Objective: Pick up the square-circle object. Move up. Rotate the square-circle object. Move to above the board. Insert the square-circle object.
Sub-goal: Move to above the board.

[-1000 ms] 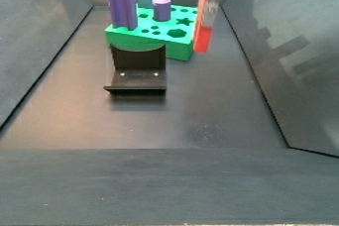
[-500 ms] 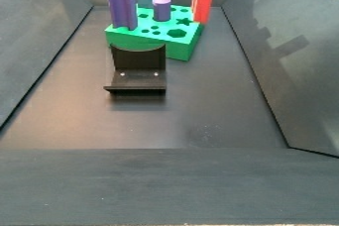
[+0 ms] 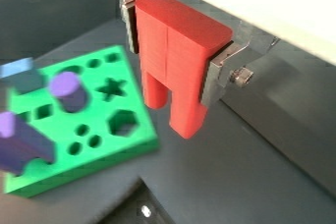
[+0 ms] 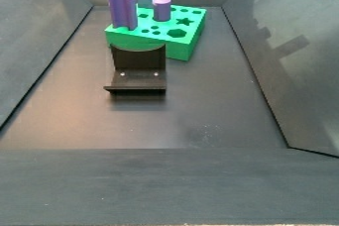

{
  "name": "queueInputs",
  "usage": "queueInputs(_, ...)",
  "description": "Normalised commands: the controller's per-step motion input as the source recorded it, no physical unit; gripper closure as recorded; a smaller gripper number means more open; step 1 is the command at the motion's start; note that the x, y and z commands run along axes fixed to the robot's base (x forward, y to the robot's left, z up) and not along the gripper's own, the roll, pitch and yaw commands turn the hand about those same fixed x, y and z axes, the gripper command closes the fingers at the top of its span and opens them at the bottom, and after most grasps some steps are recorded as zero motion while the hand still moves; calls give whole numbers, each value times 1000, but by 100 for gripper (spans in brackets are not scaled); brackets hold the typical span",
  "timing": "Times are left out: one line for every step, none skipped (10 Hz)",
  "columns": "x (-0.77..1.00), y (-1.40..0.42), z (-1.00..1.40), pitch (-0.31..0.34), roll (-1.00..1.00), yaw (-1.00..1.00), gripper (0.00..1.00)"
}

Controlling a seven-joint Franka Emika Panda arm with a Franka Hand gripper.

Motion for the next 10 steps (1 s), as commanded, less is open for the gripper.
queueInputs(100,-1000,275,102,19,1000,100)
queueInputs(104,-1000,272,106,16,1000,100)
queueInputs(108,-1000,275,107,15,1000,100)
queueInputs(120,-1000,279,115,14,1000,100)
queueInputs(132,-1000,276,120,11,1000,100)
queueInputs(155,-1000,276,131,10,1000,100)
queueInputs(168,-1000,277,137,9,1000,100)
queueInputs(202,-961,263,147,9,1000,100)
queueInputs(168,-701,196,153,11,1000,100)
queueInputs(120,-366,106,162,15,1000,100)
